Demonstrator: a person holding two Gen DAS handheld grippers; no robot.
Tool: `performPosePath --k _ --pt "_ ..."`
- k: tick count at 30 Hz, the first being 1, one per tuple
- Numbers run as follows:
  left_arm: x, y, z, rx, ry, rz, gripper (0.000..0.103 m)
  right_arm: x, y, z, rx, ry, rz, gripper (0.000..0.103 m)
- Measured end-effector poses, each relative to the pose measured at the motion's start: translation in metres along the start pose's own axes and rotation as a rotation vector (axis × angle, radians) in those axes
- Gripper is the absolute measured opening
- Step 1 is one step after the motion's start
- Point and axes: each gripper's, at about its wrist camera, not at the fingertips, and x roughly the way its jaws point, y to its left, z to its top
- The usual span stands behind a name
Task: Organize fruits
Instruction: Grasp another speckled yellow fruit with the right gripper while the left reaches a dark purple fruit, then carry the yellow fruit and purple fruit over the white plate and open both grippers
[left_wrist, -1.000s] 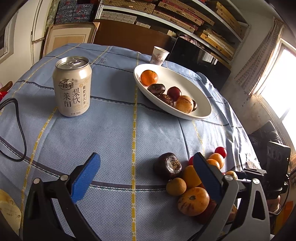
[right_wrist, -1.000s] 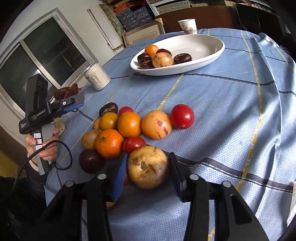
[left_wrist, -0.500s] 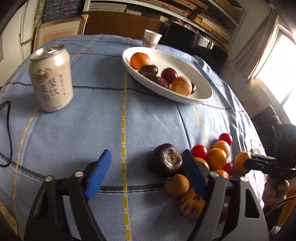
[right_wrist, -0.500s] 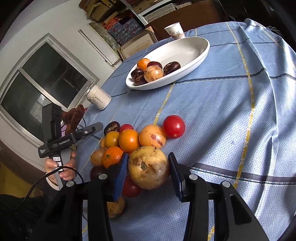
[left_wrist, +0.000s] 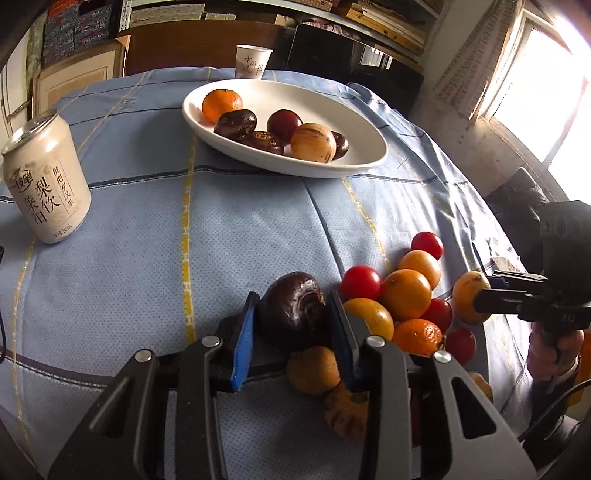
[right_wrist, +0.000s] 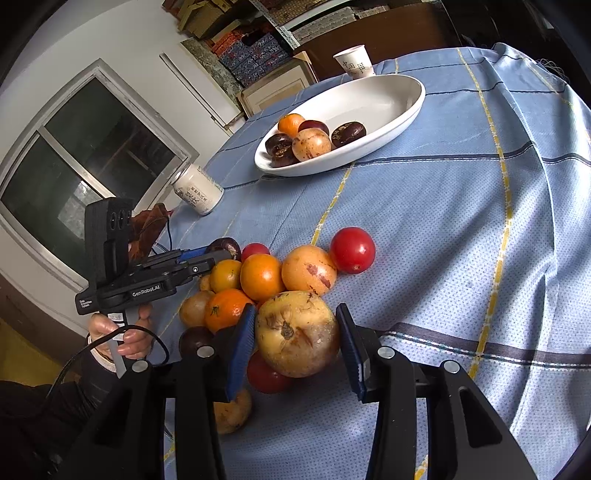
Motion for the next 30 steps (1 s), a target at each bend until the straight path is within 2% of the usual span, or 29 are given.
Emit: performPosePath --k 2,7,15,19,21,24,27,30 --pt "-0.003 0.002 0.000 -0.013 -0.010 -0.009 0.028 0.001 0.000 0.000 -0.001 0.000 0.002 0.045" --pt "-0.009 0.008 0.000 -0.041 -0.026 -0.010 0.026 0.000 -0.002 0.000 -0.002 -0.005 -0.006 0.045" --pt "-0.019 0.011 0.001 -0.031 -0.086 0.076 0.023 -0.002 -0.007 0.000 0.017 -0.007 0.034 0.045" --pt "-0.022 0.013 0.000 -0.046 -0.087 0.051 0.023 -0.001 -0.014 0.001 0.050 -0.006 0.079 0.045" --pt "-0.025 0.015 0.001 -0.060 -0.088 0.005 0.023 -0.002 -0.015 0.003 0.058 -0.023 0.097 0.045" --pt "-0.030 0.016 0.003 -0.088 -0.091 -0.066 0.023 0.001 -0.017 0.007 0.114 -0.033 0.181 0.045" --pt "-0.038 0.015 0.008 -0.087 -0.119 -0.047 0.023 0.009 -0.015 0.020 0.201 -0.027 0.250 0.044" --pt "-0.045 0.015 0.017 -0.080 -0.132 -0.049 0.023 0.014 -0.011 0.045 0.279 -0.068 0.258 0.044"
